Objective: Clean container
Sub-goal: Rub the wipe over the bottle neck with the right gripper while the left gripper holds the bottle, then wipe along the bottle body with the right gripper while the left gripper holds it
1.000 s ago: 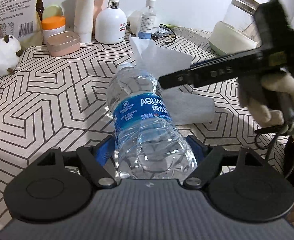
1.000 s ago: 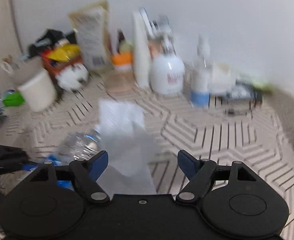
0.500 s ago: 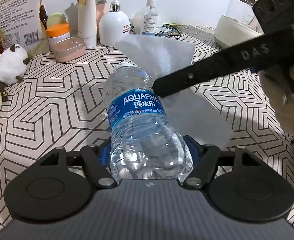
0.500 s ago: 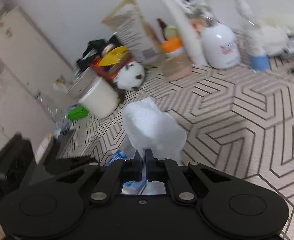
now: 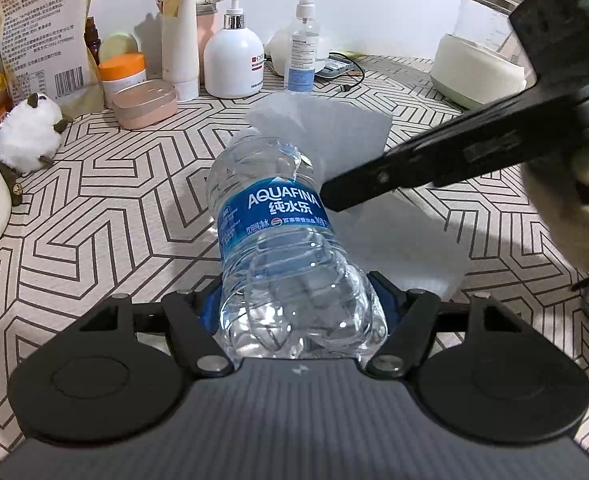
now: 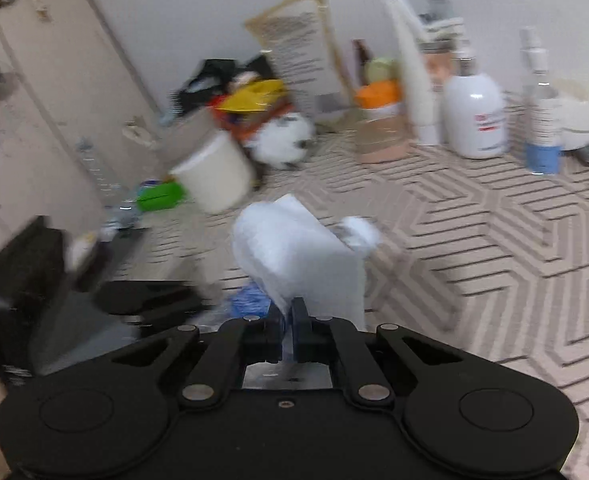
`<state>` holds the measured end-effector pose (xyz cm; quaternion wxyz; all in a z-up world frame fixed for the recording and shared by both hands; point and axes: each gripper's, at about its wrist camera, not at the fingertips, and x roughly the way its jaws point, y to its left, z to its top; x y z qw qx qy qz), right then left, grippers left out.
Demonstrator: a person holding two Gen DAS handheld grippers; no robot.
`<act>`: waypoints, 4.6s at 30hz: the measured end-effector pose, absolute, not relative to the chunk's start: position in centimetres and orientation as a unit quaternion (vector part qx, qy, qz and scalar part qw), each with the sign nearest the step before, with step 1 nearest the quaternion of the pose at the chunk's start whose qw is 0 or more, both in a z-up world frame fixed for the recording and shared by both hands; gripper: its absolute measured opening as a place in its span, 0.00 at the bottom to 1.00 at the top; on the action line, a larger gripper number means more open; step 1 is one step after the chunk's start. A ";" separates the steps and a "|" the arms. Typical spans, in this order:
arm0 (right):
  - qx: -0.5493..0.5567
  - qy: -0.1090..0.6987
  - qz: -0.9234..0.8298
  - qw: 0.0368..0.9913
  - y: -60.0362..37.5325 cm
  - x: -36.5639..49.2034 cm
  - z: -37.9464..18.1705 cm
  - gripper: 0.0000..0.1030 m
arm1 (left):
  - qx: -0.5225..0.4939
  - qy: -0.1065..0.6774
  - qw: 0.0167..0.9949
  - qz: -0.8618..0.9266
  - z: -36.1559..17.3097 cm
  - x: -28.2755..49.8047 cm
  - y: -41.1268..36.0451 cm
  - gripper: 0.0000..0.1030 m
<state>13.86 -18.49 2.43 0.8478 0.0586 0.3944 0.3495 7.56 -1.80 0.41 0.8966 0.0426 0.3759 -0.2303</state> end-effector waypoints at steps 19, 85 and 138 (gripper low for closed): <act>0.055 0.362 0.418 0.831 -14.5 11.5 3.9 0.24 | 0.040 0.367 0.898 -0.240 0.2 7.3 -0.9 0.68; -0.037 0.309 0.389 0.867 -13.1 10.1 4.2 0.04 | 0.114 0.349 0.879 -0.306 -1.0 8.3 1.0 0.69; -0.004 0.308 0.394 0.866 -13.2 10.3 3.3 0.09 | 0.112 0.340 0.892 -0.276 -0.2 6.3 -0.2 0.69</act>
